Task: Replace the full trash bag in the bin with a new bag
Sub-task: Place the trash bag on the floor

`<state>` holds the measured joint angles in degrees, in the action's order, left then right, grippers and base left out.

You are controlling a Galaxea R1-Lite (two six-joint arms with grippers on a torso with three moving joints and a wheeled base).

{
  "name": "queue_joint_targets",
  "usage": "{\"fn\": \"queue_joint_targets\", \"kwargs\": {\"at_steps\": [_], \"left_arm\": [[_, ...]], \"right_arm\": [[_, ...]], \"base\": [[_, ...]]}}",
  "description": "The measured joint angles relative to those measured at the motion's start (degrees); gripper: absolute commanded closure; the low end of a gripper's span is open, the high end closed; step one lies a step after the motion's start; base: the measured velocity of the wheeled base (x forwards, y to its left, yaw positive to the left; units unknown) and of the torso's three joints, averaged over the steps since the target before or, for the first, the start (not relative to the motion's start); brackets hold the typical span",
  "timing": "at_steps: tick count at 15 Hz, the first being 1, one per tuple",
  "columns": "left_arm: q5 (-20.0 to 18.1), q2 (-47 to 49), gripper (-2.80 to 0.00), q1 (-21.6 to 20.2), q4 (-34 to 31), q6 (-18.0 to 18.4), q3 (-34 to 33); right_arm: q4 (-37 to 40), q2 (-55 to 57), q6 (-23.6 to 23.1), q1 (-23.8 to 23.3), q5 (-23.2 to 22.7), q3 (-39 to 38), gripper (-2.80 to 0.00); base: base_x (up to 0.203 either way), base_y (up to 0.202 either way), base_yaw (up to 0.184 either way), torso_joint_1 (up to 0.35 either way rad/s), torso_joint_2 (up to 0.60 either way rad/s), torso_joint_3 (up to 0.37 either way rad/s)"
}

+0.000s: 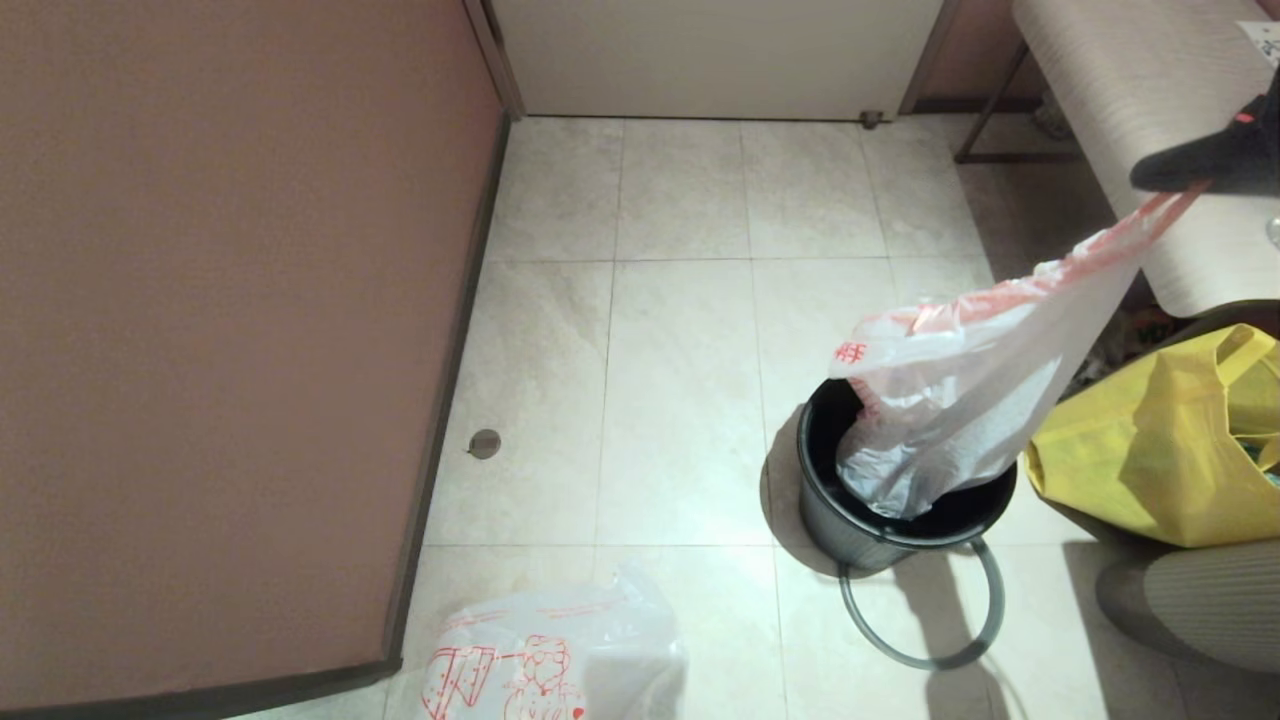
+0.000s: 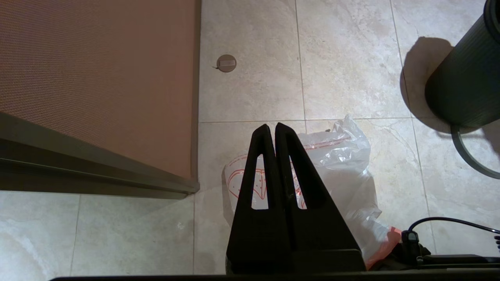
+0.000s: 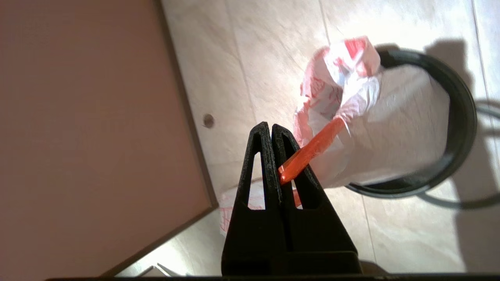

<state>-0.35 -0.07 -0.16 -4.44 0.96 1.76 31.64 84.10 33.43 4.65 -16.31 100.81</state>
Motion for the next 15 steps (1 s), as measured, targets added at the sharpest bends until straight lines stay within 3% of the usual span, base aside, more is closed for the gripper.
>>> {"fn": "queue_joint_targets", "kwargs": {"at_steps": [3,5,9,12,15], "left_arm": [[-0.01,0.0,0.0,0.0,0.0,0.0,0.0],[-0.03,0.0,0.0,0.0,-0.02,0.02,0.0],[-0.01,0.0,0.0,0.0,0.0,0.0,0.0],[-0.03,0.0,0.0,0.0,0.0,-0.01,0.0],[0.0,0.0,0.0,0.0,-0.01,0.0,0.0]], "right_arm": [[4.61,-0.71,-2.64,0.73,0.53,11.44,0.0],[1.14,-1.66,-6.2,0.61,2.2,13.31,0.0],[-16.5,-2.46,-13.04,-3.11,5.45,13.86,0.0],[-31.54,-0.22,-24.66,-4.05,10.31,13.94,0.0],[-41.16,5.33,-34.26,-5.36,10.84,13.97,0.0]], "base": [[0.0,0.0,0.0,0.0,0.0,0.0],[0.0,0.0,0.0,0.0,0.0,0.0],[0.0,0.0,0.0,0.0,0.0,0.0],[0.0,0.0,0.0,0.0,0.0,0.0],[0.0,0.0,0.0,0.0,0.0,0.0]]}}
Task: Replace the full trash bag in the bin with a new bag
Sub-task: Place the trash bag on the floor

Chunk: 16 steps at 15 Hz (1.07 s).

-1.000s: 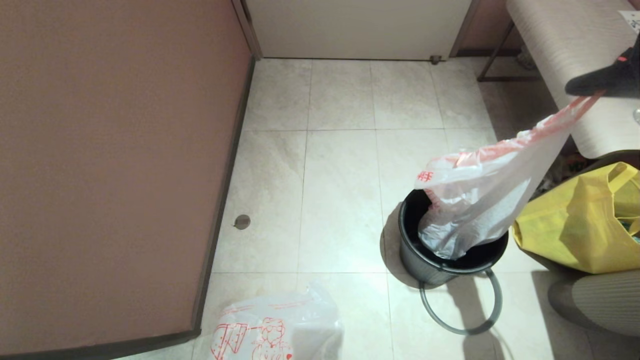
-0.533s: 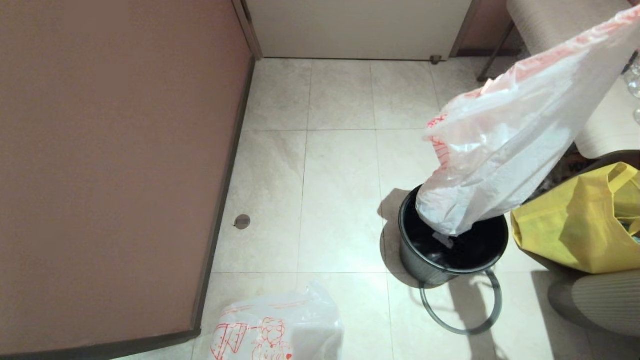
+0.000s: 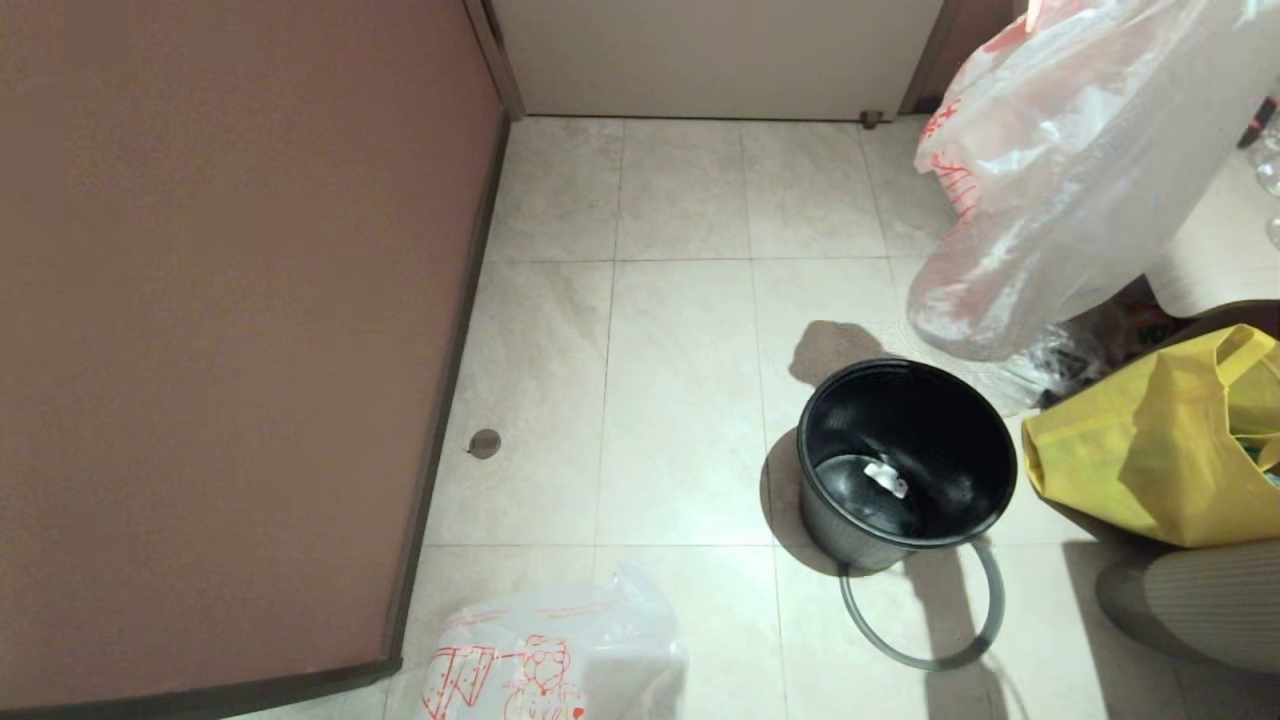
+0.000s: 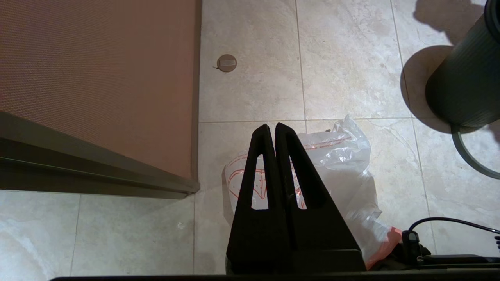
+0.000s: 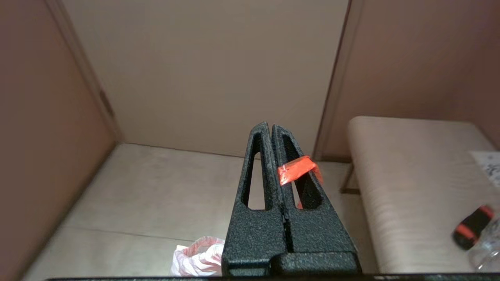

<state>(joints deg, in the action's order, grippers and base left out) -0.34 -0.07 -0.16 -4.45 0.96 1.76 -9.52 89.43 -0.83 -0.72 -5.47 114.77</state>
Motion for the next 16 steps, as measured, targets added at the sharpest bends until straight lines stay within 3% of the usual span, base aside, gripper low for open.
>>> {"fn": "queue_joint_targets", "kwargs": {"at_steps": [5,6,9,11,14,16], "left_arm": [[-0.01,0.0,0.0,0.0,0.01,0.02,0.0],[-0.01,0.0,0.0,0.0,0.01,0.0,0.0],[-0.07,0.0,0.0,0.0,-0.01,0.0,0.0],[-0.01,0.0,0.0,0.0,-0.01,-0.02,0.0],[-0.01,0.0,0.0,0.0,-0.01,-0.02,0.0],[-0.01,0.0,0.0,0.0,0.01,0.0,0.0]], "right_arm": [[-9.37,15.72,-8.99,-4.08,0.44,0.02,0.0],[-10.08,19.53,-11.89,-4.47,0.99,0.02,-2.8],[-6.92,29.0,-18.17,-4.87,2.52,0.0,-2.8],[-1.67,30.53,-18.76,-4.67,2.41,-0.04,-2.8],[15.01,25.98,-17.71,-4.68,1.37,-0.28,-2.8],[27.9,21.2,-13.18,-4.68,1.05,-1.11,-2.8]], "base": [[0.0,0.0,0.0,0.0,0.0,0.0],[0.0,0.0,0.0,0.0,0.0,0.0],[0.0,0.0,0.0,0.0,0.0,0.0],[0.0,0.0,0.0,0.0,0.0,0.0],[0.0,0.0,0.0,0.0,0.0,0.0],[0.0,0.0,0.0,0.0,0.0,0.0]]}}
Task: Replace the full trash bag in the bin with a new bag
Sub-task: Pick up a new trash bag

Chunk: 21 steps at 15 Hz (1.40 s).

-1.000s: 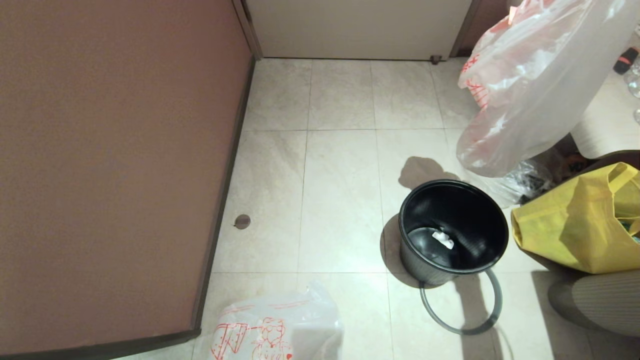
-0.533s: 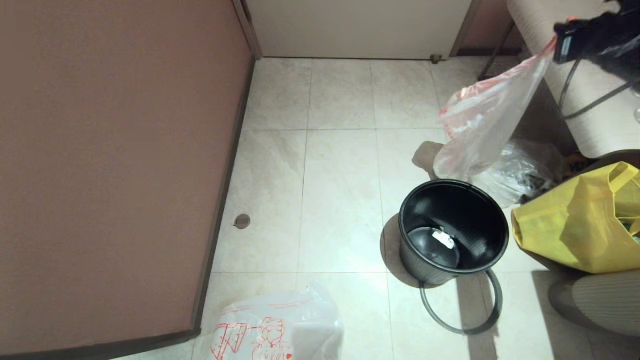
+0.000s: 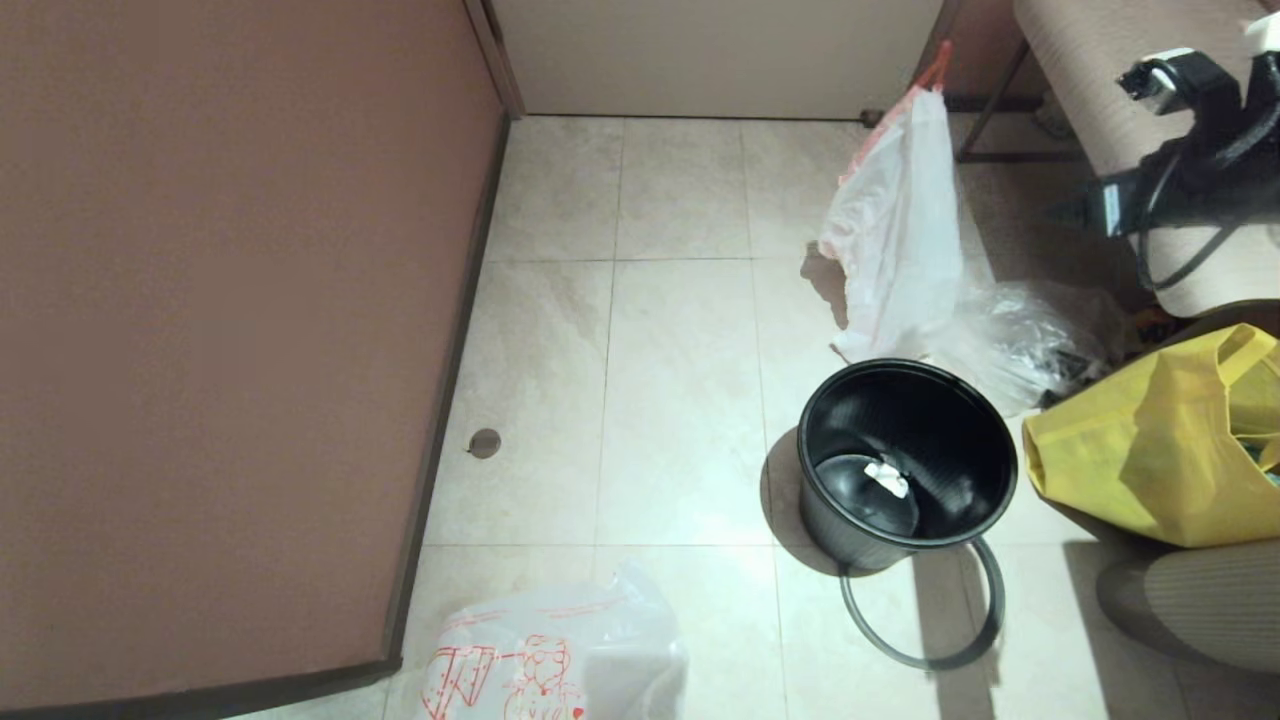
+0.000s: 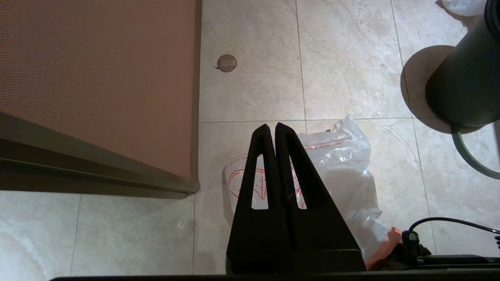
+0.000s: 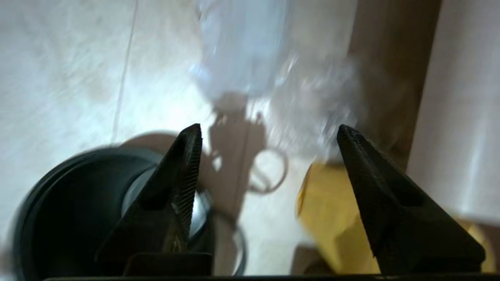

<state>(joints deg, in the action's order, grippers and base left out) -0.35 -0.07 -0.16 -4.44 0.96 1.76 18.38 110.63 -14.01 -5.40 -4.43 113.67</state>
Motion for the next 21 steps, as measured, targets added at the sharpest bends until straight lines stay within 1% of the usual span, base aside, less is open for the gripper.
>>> {"fn": "queue_joint_targets", "kwargs": {"at_steps": [1,2,3,4,6,9,12,13,14,17,21], "left_arm": [[-0.01,0.0,0.0,0.0,0.0,0.0,0.0],[0.0,0.0,0.0,0.0,0.0,0.0,0.0],[-0.02,0.0,0.0,0.0,-0.02,-0.02,0.0],[0.02,0.0,0.0,0.0,0.0,-0.01,0.0],[0.0,0.0,0.0,0.0,0.0,0.02,0.0],[0.0,0.0,0.0,0.0,0.0,-0.02,0.0],[-0.05,0.0,0.0,0.0,-0.02,0.0,0.0],[-0.03,0.0,0.0,0.0,0.0,0.0,0.0],[-0.02,0.0,0.0,0.0,-0.02,0.0,0.0],[-0.02,0.0,0.0,0.0,0.0,0.0,0.0],[-0.02,0.0,0.0,0.0,0.0,0.0,0.0]], "right_arm": [[6.12,-2.35,3.8,0.14,-0.05,-0.6,-2.8],[11.01,-4.16,7.65,0.34,-0.06,-1.35,0.0],[15.99,-5.98,12.03,0.72,-0.01,-2.77,0.0],[20.41,-7.72,15.45,1.0,0.09,-5.39,0.0],[23.47,-9.87,18.4,1.16,1.42,-11.46,0.0],[23.13,-12.43,20.87,0.93,6.26,-22.39,0.0],[17.63,-13.97,21.45,0.09,7.53,-33.5,0.0],[15.32,-14.1,21.56,-0.07,7.62,-37.07,-2.8],[12.68,-13.99,21.63,-0.18,7.69,-40.29,-2.8],[-0.72,-11.36,22.35,-0.29,8.25,-48.78,-2.8],[-11.15,-5.41,22.67,-0.29,9.48,-50.76,-2.8]], "base": [[0.0,0.0,0.0,0.0,0.0,0.0],[0.0,0.0,0.0,0.0,0.0,0.0],[0.0,0.0,0.0,0.0,0.0,0.0],[0.0,0.0,0.0,0.0,0.0,0.0],[0.0,0.0,0.0,0.0,0.0,0.0],[0.0,0.0,0.0,0.0,0.0,0.0],[0.0,0.0,0.0,0.0,0.0,0.0],[0.0,0.0,0.0,0.0,0.0,0.0],[0.0,0.0,0.0,0.0,0.0,0.0],[0.0,0.0,0.0,0.0,0.0,0.0],[0.0,0.0,0.0,0.0,0.0,0.0]]}}
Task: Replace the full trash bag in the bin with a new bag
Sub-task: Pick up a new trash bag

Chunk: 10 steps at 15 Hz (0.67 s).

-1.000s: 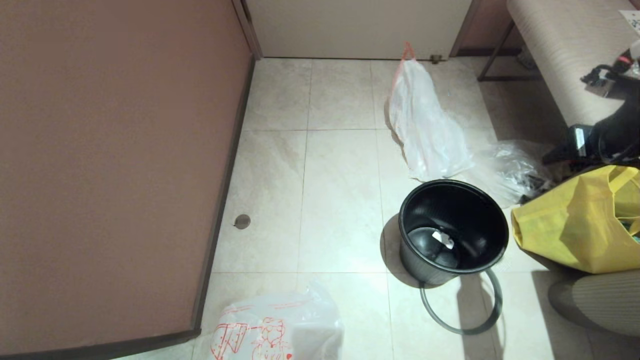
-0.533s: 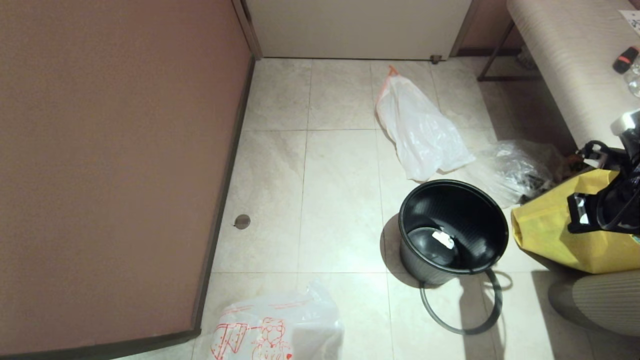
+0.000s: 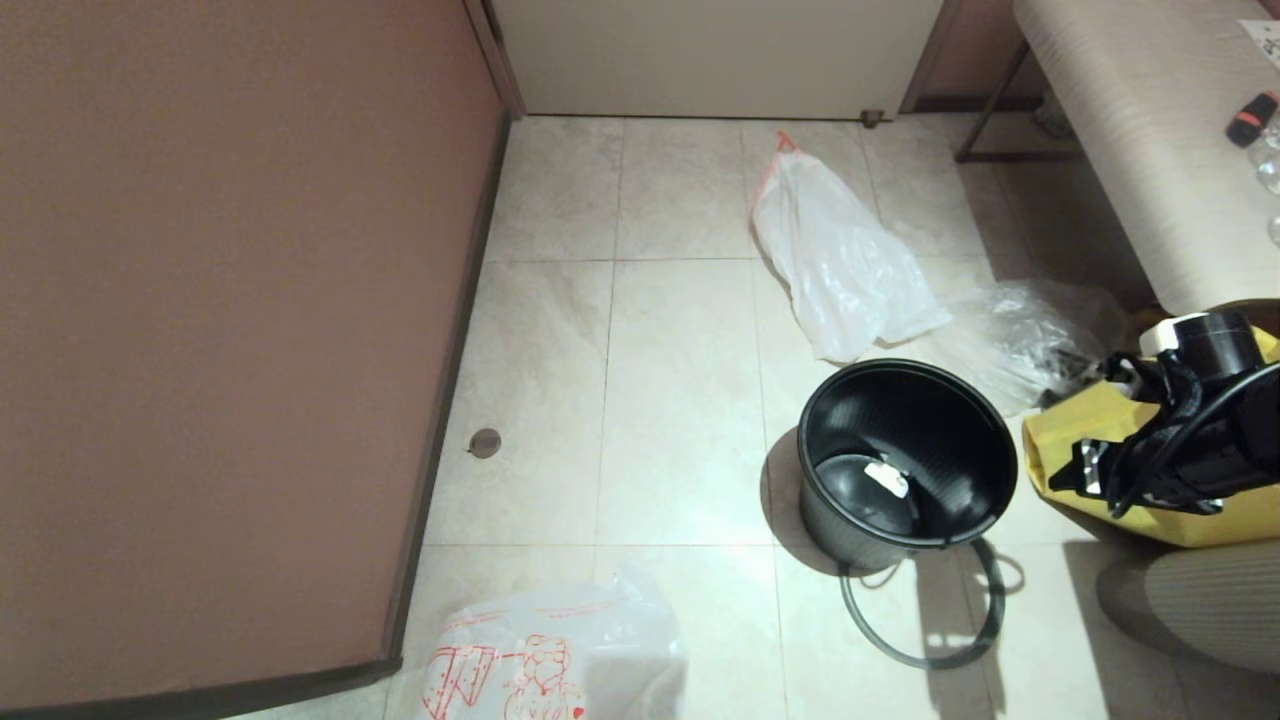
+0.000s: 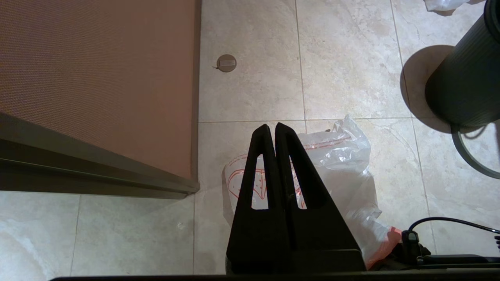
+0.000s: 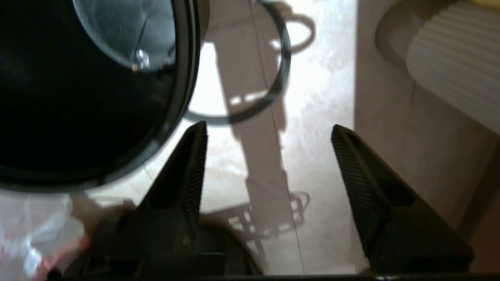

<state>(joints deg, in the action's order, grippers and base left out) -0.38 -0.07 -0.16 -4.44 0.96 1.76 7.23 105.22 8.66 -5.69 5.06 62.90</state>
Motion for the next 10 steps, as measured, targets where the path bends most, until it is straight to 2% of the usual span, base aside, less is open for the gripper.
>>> {"fn": "queue_joint_targets", "kwargs": {"at_steps": [2,4,7,8,10], "left_arm": [[0.02,0.0,0.0,0.0,0.0,-0.01,0.0],[0.02,0.0,0.0,0.0,0.0,0.0,0.0],[0.01,0.0,0.0,0.0,0.0,-0.02,0.0],[0.02,0.0,0.0,0.0,-0.02,0.0,0.0],[0.0,0.0,0.0,0.0,-0.02,0.0,0.0]], "right_arm": [[-5.11,2.84,1.65,0.5,0.09,0.11,-2.8],[-6.06,5.67,2.63,1.53,0.06,0.92,-2.8],[-8.98,8.63,6.75,4.42,-0.29,2.34,-2.8],[-9.59,9.4,7.08,5.42,-0.27,2.5,0.0],[-10.42,11.24,7.06,6.86,0.25,2.86,0.0]], "base": [[0.0,0.0,0.0,0.0,0.0,0.0],[0.0,0.0,0.0,0.0,0.0,0.0],[0.0,0.0,0.0,0.0,0.0,0.0],[0.0,0.0,0.0,0.0,0.0,0.0],[0.0,0.0,0.0,0.0,0.0,0.0]]}}
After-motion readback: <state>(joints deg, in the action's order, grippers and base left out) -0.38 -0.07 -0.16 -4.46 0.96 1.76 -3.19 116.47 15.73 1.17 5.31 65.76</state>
